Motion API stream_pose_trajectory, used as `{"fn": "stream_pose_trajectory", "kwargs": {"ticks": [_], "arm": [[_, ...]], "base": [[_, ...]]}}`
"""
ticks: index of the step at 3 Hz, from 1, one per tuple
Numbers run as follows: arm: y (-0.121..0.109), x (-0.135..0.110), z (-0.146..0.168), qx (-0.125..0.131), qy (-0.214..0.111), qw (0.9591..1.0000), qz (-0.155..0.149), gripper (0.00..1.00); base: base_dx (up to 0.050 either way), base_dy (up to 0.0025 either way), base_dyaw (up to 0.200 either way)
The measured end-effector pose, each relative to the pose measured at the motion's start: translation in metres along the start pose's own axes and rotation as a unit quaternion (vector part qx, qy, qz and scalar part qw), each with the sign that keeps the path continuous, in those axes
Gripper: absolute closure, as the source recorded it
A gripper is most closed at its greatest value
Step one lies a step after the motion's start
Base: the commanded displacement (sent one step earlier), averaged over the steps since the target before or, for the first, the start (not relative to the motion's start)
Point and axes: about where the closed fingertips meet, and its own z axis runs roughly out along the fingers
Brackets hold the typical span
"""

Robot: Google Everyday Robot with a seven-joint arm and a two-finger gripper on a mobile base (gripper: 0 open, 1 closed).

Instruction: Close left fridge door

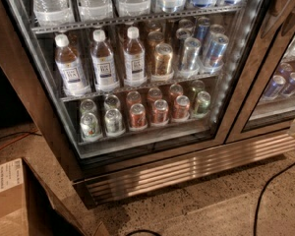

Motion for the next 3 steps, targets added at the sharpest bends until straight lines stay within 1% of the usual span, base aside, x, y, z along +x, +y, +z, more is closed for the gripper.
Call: {"fn": "stream_pose_trajectory", "kwargs": {"ticks": [1,2,3], "arm": [[0.008,-0.022,0.008,-0.065,-0.095,0.9926,-0.039,1.0],[0.011,-0.042,0.005,-0.077,-0.134,0.9872,-0.04,1.0],[0.011,-0.042,0.005,-0.077,-0.134,0.9873,-0.04,1.0]], "base": [[0.0,0.0,0.0],[0.0,0.0,0.0],[0.0,0.0,0.0]]}}
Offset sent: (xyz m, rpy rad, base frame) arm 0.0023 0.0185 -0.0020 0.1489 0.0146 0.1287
